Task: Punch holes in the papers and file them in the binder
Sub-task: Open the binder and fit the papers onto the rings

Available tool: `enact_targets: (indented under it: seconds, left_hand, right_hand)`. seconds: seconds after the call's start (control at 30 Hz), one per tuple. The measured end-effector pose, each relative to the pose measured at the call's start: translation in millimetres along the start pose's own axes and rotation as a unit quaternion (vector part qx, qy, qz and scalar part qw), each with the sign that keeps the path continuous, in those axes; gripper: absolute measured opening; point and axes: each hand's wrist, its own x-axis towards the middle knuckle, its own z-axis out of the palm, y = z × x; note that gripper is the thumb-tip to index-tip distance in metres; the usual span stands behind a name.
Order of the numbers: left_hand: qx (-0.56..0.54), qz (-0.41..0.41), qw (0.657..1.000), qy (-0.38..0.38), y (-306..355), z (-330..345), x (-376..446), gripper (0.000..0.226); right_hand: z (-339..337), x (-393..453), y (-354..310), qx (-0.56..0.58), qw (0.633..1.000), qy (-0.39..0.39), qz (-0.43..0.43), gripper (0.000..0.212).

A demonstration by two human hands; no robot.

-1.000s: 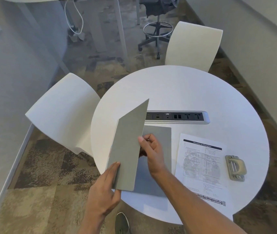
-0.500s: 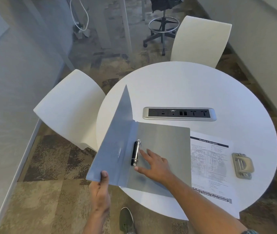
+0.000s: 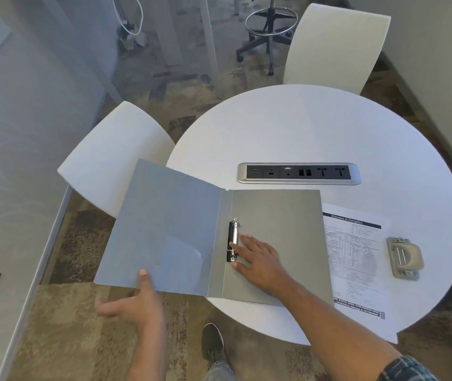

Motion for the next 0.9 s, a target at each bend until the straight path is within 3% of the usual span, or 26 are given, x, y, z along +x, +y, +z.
enact_targets:
  seconds: [0.03, 0.1, 0.17, 0.23, 0.33, 0.43, 0.5, 0.7, 0.8, 0.9]
  left_hand:
    - [0.076, 0.043, 0.996, 0.025, -1, -2, 8, 0.101]
    - [0.234, 0.194, 0.952, 0.044, -7, -10, 25, 0.11]
    - [0.332, 0.343, 0.879, -0.002, -9, -11, 37, 0.1]
    - [0.41, 0.455, 0.785, -0.096, -8, -1, 40, 0.083]
    - [0.476, 0.526, 0.654, -0.264, -20, 27, 31, 0.09]
    - [0.538, 0.513, 0.556, -0.372, -28, 54, -3, 0.095]
    - [0.536, 0.483, 0.553, -0.418, -31, 66, -22, 0.083]
    - [0.429, 0.342, 0.649, -0.527, -27, 85, -34, 0.07]
    - [0.382, 0.296, 0.686, -0.544, -26, 88, -30, 0.056]
    - [0.365, 0.273, 0.696, -0.555, -28, 90, -25, 0.045]
  right_hand:
    - [-1, 1, 2, 0.029, 0.999, -0.012, 0.007, 0.057]
    - [-4, 0, 6, 0.086, 0.996, -0.03, 0.01, 0.057]
    - [-5, -3, 8, 0.135, 0.99, -0.037, 0.005, 0.056]
    - [-4, -1, 11, 0.178, 0.983, -0.039, 0.013, 0.051]
    - [2, 6, 12, 0.203, 0.978, -0.032, 0.028, 0.044]
    - [9, 5, 14, 0.2, 0.979, -0.04, 0.014, 0.043]
    - [11, 3, 15, 0.193, 0.98, -0.05, 0.002, 0.047]
    - [10, 5, 18, 0.198, 0.978, -0.062, 0.002, 0.05]
    - [11, 6, 17, 0.215, 0.975, -0.056, 0.004, 0.044]
    - [12, 8, 17, 0.225, 0.973, -0.048, 0.014, 0.037]
